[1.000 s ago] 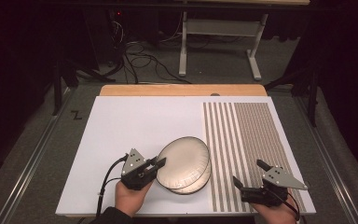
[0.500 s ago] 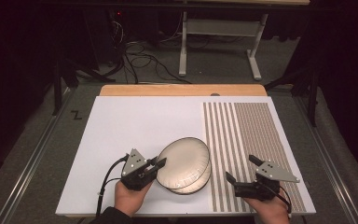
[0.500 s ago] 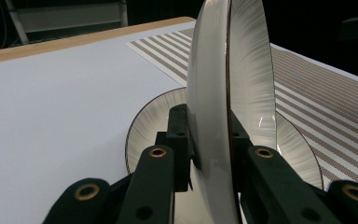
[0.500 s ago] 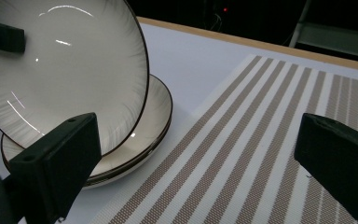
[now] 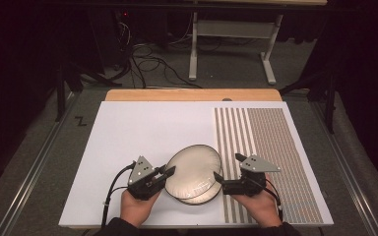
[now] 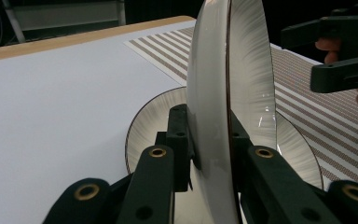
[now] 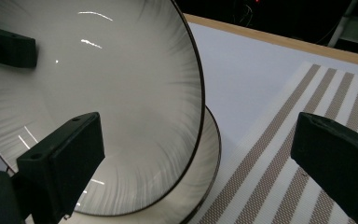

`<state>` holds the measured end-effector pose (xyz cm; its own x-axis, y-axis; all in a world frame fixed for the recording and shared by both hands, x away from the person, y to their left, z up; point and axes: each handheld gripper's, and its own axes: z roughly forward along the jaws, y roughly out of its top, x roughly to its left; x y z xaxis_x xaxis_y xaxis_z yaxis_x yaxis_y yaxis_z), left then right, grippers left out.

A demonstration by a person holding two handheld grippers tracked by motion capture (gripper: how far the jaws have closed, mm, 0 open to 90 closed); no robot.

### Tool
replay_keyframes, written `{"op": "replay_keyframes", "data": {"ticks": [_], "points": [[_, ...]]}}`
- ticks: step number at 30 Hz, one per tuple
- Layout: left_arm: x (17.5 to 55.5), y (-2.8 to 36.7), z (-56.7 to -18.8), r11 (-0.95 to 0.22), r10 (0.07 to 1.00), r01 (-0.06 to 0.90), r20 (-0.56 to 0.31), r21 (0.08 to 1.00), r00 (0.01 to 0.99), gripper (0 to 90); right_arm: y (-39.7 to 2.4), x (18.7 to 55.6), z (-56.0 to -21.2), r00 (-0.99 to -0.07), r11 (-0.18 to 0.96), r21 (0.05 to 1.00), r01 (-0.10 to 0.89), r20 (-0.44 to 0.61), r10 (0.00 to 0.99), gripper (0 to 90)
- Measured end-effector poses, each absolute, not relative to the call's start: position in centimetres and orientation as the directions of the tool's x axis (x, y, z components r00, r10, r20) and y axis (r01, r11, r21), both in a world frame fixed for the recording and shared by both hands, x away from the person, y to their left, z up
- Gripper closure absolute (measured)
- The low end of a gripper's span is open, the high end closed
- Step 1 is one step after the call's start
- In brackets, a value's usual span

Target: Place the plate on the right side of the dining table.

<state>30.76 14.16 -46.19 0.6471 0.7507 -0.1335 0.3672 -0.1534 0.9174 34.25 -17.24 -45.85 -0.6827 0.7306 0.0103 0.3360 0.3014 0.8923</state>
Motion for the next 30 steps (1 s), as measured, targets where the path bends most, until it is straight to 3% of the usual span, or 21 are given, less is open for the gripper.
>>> {"op": "replay_keyframes", "data": {"ticks": [14, 30], "points": [[30.8, 14.2, -46.2, -0.157, 0.746, 0.366, -0.133, 0.917, 0.653, 79.4, -14.2, 35.7, -47.5, -0.71, 0.311, 0.871, 0.38, 0.06, 0.702, 22.4], [30.6, 14.1, -45.9, -0.154, 0.749, 0.368, -0.134, 0.917, 0.648, 80.3, -15.8, 36.5, -48.6, -0.731, 0.248, 0.854, 0.457, 0.202, 0.652, 66.1]]}}
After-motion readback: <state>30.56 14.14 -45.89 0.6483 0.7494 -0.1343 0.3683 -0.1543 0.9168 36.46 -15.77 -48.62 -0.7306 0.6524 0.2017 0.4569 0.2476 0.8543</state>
